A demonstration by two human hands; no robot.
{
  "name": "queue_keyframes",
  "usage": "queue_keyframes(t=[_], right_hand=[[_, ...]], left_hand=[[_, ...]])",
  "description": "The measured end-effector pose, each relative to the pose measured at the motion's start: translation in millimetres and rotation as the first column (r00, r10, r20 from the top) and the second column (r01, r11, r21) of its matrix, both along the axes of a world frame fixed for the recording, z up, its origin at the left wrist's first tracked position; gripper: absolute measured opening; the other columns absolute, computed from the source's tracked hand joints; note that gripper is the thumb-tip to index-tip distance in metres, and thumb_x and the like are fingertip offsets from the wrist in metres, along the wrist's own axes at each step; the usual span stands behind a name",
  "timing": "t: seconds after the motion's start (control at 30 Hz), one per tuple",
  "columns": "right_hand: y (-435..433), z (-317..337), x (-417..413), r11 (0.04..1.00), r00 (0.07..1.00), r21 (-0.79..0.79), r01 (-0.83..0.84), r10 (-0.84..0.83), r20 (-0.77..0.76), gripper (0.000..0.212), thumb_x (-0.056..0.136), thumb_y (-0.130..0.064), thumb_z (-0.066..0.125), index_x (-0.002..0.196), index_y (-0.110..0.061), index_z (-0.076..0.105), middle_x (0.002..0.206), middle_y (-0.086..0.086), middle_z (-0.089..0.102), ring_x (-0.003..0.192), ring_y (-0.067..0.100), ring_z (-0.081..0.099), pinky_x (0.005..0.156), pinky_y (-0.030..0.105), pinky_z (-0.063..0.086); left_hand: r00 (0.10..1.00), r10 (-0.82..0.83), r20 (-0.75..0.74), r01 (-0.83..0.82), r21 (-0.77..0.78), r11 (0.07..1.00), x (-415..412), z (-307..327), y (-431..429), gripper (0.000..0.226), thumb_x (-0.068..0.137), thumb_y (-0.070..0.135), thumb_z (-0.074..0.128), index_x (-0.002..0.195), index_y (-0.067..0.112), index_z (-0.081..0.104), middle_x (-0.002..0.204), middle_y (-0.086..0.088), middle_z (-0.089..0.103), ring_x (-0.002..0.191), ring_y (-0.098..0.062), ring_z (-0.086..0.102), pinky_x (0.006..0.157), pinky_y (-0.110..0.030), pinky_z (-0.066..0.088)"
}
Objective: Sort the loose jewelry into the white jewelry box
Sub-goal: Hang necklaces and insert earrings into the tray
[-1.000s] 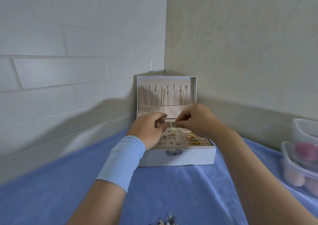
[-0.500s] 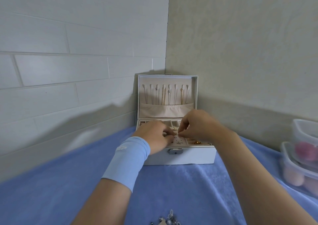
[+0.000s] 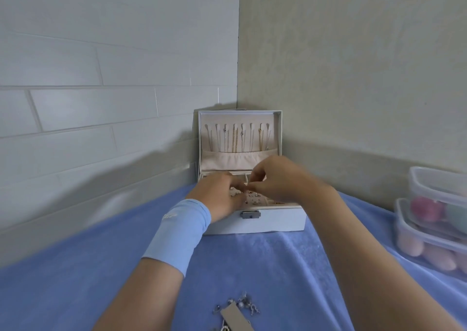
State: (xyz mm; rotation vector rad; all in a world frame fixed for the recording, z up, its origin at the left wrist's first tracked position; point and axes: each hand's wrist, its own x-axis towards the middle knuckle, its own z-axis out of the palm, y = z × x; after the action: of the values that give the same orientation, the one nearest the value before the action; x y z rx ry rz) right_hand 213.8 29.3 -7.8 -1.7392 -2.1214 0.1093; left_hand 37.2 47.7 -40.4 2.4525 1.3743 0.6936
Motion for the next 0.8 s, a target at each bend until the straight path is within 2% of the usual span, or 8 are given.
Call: queue_keyframes(t=[0.07, 0.13, 0.2, 0.33, 0.4, 0.5, 0.67, 0.8], right_hand=[[-12, 2, -10, 0.998, 0.999, -0.023, -0.051, 0.05, -0.021, 0.033, 0.087, -0.056, 0.068, 0.075, -0.027, 0.074, 0.071, -0.011, 0.068, 0.073, 0.009, 0.063, 0.069, 0.032, 0.056], [-25, 4, -20, 0.992, 0.994, -0.077, -0.102, 0.098, -0.055, 0.025, 0.088, -0.046, 0.07, 0.081, -0.023, 0.078, 0.07, -0.01, 0.067, 0.069, 0.009, 0.061, 0.066, 0.029, 0.054], [-41, 4, -27, 0.972, 0.986, -0.171, -0.161, 0.15, -0.074, 0.014, 0.087, -0.034, 0.072, 0.085, -0.022, 0.08, 0.073, -0.01, 0.07, 0.068, 0.005, 0.06, 0.065, 0.021, 0.049], [-70, -7, -36, 0.892, 0.974, -0.392, -0.224, 0.21, -0.079, 0.009, 0.081, -0.03, 0.079, 0.089, -0.033, 0.08, 0.087, -0.012, 0.075, 0.085, 0.013, 0.068, 0.078, 0.027, 0.054], [-80, -15, -40, 0.841, 0.97, -0.489, -0.234, 0.238, -0.053, 0.017, 0.078, -0.033, 0.082, 0.094, -0.038, 0.079, 0.087, -0.012, 0.074, 0.075, 0.013, 0.064, 0.077, 0.025, 0.053], [-90, -27, -42, 0.779, 0.97, -0.591, -0.209, 0.243, -0.022, 0.022, 0.075, -0.033, 0.084, 0.094, -0.042, 0.079, 0.079, -0.019, 0.071, 0.069, 0.007, 0.056, 0.075, 0.025, 0.049], [-97, -40, -37, 0.78, 0.975, -0.585, -0.221, 0.195, -0.108, 0.007, 0.077, -0.033, 0.082, 0.081, -0.038, 0.08, 0.077, -0.01, 0.072, 0.071, 0.007, 0.055, 0.071, 0.025, 0.049], [-98, -44, -27, 0.776, 0.954, -0.561, -0.289, 0.184, -0.238, 0.006, 0.085, -0.028, 0.077, 0.088, -0.025, 0.08, 0.069, -0.007, 0.067, 0.06, 0.007, 0.053, 0.065, 0.024, 0.046]], left_hand=[[1.0, 0.022, -0.008, -0.021, 0.035, 0.999, -6, 2, -11, 0.008, 0.089, 0.036, 0.062, 0.089, 0.035, 0.07, 0.091, 0.012, 0.056, 0.096, -0.017, 0.058, 0.086, -0.034, 0.047], [0.999, 0.035, -0.019, -0.034, 0.008, 0.999, -16, 4, -28, 0.012, 0.089, 0.033, 0.061, 0.077, 0.035, 0.065, 0.077, 0.015, 0.055, 0.077, -0.01, 0.057, 0.071, -0.028, 0.045], [0.999, 0.027, -0.03, -0.029, -0.06, 0.998, -28, 4, -44, 0.012, 0.088, 0.033, 0.061, 0.077, 0.033, 0.066, 0.071, 0.016, 0.059, 0.067, -0.006, 0.055, 0.066, -0.026, 0.046], [0.998, -0.024, -0.059, 0.007, -0.279, 0.96, -52, 1, -75, 0.009, 0.084, 0.031, 0.062, 0.078, 0.031, 0.068, 0.073, 0.014, 0.066, 0.065, -0.008, 0.061, 0.067, -0.026, 0.049], [0.996, -0.06, -0.061, 0.032, -0.384, 0.923, -59, -3, -90, 0.006, 0.083, 0.031, 0.065, 0.079, 0.029, 0.07, 0.072, 0.013, 0.068, 0.062, -0.005, 0.063, 0.068, -0.024, 0.049], [0.994, -0.091, -0.06, 0.055, -0.443, 0.895, -62, -14, -110, 0.003, 0.081, 0.034, 0.072, 0.08, 0.031, 0.073, 0.066, 0.019, 0.067, 0.06, 0.001, 0.06, 0.068, -0.018, 0.046], [0.996, -0.082, -0.046, 0.054, -0.437, 0.898, -59, -27, -123, 0.01, 0.08, 0.04, 0.075, 0.09, 0.037, 0.077, 0.073, 0.027, 0.067, 0.07, 0.01, 0.058, 0.074, -0.012, 0.043], [0.993, -0.11, -0.052, 0.075, -0.45, 0.89, -60, -27, -125, 0.015, 0.079, 0.042, 0.077, 0.093, 0.037, 0.078, 0.082, 0.026, 0.071, 0.078, 0.012, 0.062, 0.079, -0.012, 0.044]])
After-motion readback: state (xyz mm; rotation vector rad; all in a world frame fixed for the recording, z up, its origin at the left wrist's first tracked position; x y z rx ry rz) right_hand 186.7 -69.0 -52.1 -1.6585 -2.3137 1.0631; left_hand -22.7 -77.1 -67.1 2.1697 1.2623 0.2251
